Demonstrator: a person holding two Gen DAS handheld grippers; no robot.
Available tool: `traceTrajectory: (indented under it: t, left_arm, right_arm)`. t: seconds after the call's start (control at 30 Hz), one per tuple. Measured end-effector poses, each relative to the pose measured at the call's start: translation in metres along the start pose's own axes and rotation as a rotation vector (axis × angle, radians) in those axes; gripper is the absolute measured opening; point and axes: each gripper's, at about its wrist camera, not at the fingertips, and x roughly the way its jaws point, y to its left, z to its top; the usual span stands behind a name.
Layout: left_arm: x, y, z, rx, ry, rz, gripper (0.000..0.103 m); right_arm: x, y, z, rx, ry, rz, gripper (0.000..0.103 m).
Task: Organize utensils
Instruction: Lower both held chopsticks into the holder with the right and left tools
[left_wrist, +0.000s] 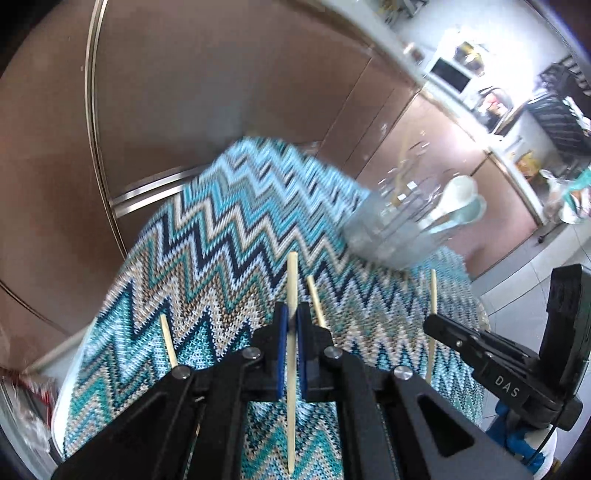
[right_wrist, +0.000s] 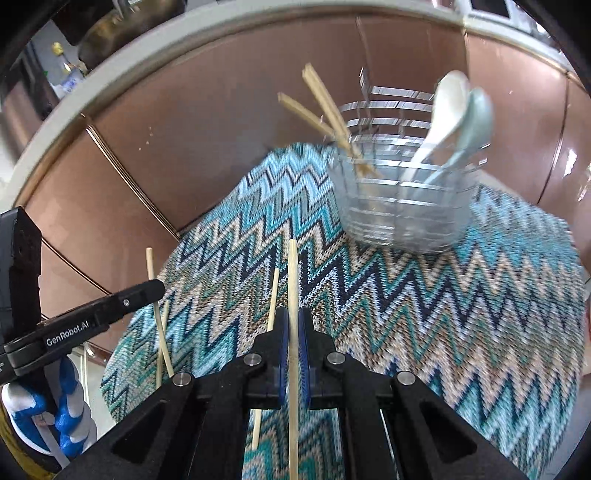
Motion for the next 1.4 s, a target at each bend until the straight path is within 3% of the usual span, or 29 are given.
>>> traceTrajectory:
  t: [0.4, 0.8, 1.07, 1.4]
  left_arm:
    - [-0.091, -0.022, -0.020, 0.054, -0.162, -0.046, 0.005]
    - [-0.148, -0.040, -0.025, 0.078, -0.226, -0.109, 0.005]
    - [-0.148, -0.061, 0.010, 0.079, -0.218, -0.198, 0.005]
    - [-0.128, -0.104, 0.104, 0.123, -0.288, -0.256, 0.005]
  right_arm:
    - [-0.106, 0.026, -0.027, -0.010, -0.261, -0.020, 0.006]
    - [-0.154, 0.028, -0.034, -0.005, -0.389, -0.041, 0.006]
    - [-0.161, 0.020, -0.007, -0.020, -0.481, -0.016, 0.006]
    - [-0.148, -0.011, 0.076, -0.026, -0.622, 0.014, 0.006]
